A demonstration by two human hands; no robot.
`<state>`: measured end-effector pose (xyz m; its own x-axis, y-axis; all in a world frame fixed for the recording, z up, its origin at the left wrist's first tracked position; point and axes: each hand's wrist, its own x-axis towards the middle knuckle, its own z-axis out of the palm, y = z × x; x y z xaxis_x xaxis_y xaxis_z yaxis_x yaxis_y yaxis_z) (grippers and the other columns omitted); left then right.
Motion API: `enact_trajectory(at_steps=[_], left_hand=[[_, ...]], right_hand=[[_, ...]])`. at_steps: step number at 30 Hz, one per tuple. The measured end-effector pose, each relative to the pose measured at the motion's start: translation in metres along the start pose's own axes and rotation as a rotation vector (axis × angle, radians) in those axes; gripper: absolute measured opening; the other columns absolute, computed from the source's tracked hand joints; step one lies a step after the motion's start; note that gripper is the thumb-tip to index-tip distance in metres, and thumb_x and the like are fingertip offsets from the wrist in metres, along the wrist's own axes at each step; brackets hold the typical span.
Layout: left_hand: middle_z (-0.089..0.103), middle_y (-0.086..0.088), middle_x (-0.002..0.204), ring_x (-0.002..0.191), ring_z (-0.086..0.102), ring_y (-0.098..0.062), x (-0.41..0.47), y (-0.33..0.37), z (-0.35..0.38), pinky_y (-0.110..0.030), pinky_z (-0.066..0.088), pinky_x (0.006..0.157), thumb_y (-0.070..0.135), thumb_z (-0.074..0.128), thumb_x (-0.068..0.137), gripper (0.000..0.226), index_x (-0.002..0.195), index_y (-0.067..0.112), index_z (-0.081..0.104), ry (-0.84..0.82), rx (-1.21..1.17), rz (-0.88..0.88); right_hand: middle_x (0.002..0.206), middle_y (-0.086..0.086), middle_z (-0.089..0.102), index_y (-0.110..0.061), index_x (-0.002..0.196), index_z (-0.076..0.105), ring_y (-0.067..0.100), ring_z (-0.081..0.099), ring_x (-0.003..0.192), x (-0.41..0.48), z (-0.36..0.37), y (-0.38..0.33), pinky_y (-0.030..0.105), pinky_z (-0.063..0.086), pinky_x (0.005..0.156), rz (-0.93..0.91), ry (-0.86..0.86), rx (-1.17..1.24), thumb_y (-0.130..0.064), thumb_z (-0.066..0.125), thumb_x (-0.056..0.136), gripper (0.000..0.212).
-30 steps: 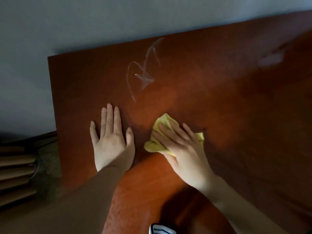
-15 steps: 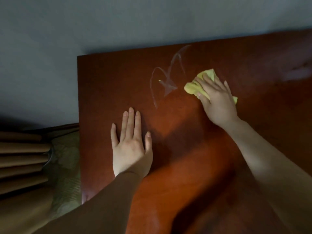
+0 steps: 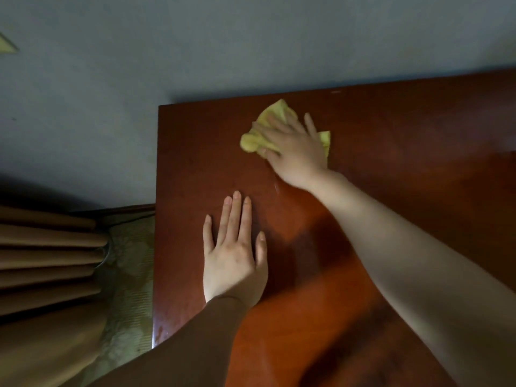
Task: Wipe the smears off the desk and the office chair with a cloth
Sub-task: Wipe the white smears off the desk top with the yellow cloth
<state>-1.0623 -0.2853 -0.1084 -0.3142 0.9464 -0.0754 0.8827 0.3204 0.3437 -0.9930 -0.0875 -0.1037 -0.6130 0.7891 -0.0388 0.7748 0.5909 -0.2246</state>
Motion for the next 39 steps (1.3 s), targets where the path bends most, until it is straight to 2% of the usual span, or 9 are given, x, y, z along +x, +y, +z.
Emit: enact_trajectory(at_steps=[5,7,10,13,17,21,29,33,39], left_hand=[[-0.004,0.010,0.157,0.142,-0.016,0.001,-0.001,0.000,-0.001,-0.031,-0.013,0.117,0.044,0.008,0.093,0.062,0.151,0.022,0.004,-0.002,-0.016,-0.005],[-0.004,0.011,0.156,0.142,-0.017,0.002,-0.001,0.000,-0.001,-0.030,-0.013,0.117,0.044,0.008,0.093,0.061,0.150,0.023,0.004,0.001,-0.019,-0.005],[-0.002,0.011,0.157,0.142,-0.014,0.002,0.000,0.001,-0.001,-0.030,-0.012,0.117,0.044,0.008,0.093,0.062,0.151,0.023,0.007,-0.001,-0.028,-0.006],[-0.004,0.012,0.157,0.142,-0.015,0.002,-0.001,0.000,-0.002,-0.030,-0.013,0.117,0.044,0.008,0.093,0.063,0.152,0.024,0.005,-0.003,-0.025,-0.004],[-0.004,0.012,0.157,0.142,-0.016,0.002,-0.001,-0.001,-0.001,-0.030,-0.013,0.117,0.045,0.008,0.093,0.061,0.150,0.025,0.002,-0.003,-0.031,-0.004],[-0.001,0.011,0.157,0.143,-0.012,0.001,-0.001,-0.001,0.000,-0.030,-0.011,0.118,0.044,0.012,0.094,0.060,0.150,0.024,0.004,0.002,-0.037,-0.002],[0.007,0.009,0.157,0.146,-0.002,-0.005,-0.001,0.001,-0.001,-0.032,-0.006,0.118,0.043,0.014,0.093,0.061,0.150,0.020,0.011,-0.004,-0.036,-0.007],[0.002,0.011,0.157,0.144,-0.009,-0.002,0.000,0.001,-0.001,-0.031,-0.009,0.118,0.044,0.011,0.092,0.062,0.150,0.022,0.006,-0.016,-0.028,-0.010],[0.002,0.011,0.157,0.144,-0.009,-0.002,0.000,0.002,-0.003,-0.032,-0.008,0.118,0.045,0.010,0.092,0.062,0.149,0.022,0.006,-0.003,-0.027,-0.009]], right_hand=[[0.152,-0.005,0.033,-0.032,0.143,0.038,0.017,0.019,0.144,-0.065,0.003,-0.021,0.038,0.000,0.116,-0.207,-0.044,0.086,-0.033,0.046,0.096,0.048],[0.150,-0.005,0.036,-0.029,0.142,0.042,0.015,0.021,0.143,-0.090,0.001,-0.014,0.036,0.003,0.116,-0.239,-0.080,0.133,-0.034,0.039,0.096,0.046],[0.149,-0.005,0.037,-0.028,0.142,0.041,0.015,0.023,0.142,-0.117,-0.006,0.008,0.038,0.009,0.116,-0.270,-0.123,0.078,-0.031,0.030,0.094,0.049],[0.150,-0.007,0.034,-0.028,0.143,0.039,0.012,0.019,0.142,-0.125,-0.013,0.034,0.038,0.006,0.117,-0.247,-0.131,0.099,-0.027,0.038,0.096,0.047],[0.148,-0.006,0.037,-0.026,0.141,0.043,0.010,0.022,0.139,-0.110,-0.024,0.070,0.037,0.007,0.116,-0.167,-0.052,0.110,-0.014,0.057,0.092,0.052],[0.151,-0.002,0.033,-0.027,0.143,0.039,0.019,0.024,0.143,-0.070,-0.034,0.107,0.036,0.005,0.115,0.003,-0.023,0.099,-0.014,0.053,0.094,0.052],[0.156,0.002,0.024,-0.025,0.148,0.029,0.026,0.016,0.144,0.020,-0.030,0.120,0.045,0.006,0.115,0.253,0.037,0.050,-0.032,0.040,0.100,0.049],[0.157,-0.003,0.021,-0.035,0.148,0.025,0.026,0.012,0.144,0.043,-0.023,0.099,0.045,0.004,0.115,0.360,0.002,0.007,-0.050,0.033,0.097,0.053],[0.157,-0.006,0.021,-0.041,0.147,0.022,0.022,0.013,0.145,0.007,-0.010,0.049,0.040,0.003,0.115,0.029,-0.016,-0.079,-0.051,0.035,0.096,0.054]])
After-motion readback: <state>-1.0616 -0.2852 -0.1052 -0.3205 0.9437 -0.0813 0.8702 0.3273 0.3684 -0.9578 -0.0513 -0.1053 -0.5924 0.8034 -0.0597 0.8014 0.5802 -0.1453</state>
